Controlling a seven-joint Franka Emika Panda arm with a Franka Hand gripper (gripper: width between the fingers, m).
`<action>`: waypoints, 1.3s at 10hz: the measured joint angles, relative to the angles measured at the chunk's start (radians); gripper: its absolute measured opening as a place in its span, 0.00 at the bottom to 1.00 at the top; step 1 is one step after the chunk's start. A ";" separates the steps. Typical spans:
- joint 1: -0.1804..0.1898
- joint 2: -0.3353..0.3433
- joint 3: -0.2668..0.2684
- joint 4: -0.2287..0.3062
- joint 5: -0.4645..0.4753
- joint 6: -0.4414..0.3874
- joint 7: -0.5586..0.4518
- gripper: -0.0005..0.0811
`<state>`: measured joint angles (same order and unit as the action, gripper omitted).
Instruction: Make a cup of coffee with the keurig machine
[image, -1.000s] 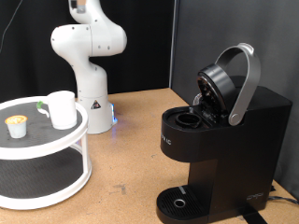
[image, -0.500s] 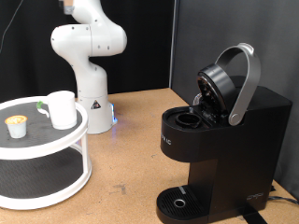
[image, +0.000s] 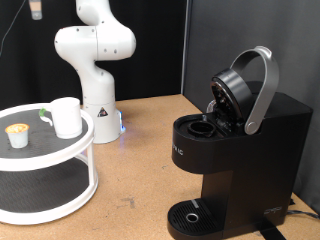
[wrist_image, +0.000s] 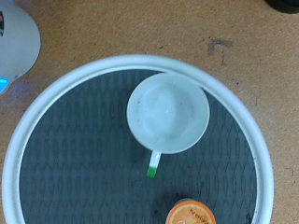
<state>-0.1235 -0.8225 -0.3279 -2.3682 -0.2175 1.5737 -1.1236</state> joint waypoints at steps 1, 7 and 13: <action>0.000 0.010 -0.018 0.005 -0.014 -0.005 -0.022 0.99; 0.001 0.031 -0.052 -0.039 -0.028 0.066 -0.062 0.99; -0.013 0.138 -0.098 -0.210 -0.084 0.396 -0.039 0.99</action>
<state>-0.1365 -0.6848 -0.4261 -2.5782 -0.3018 1.9698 -1.1623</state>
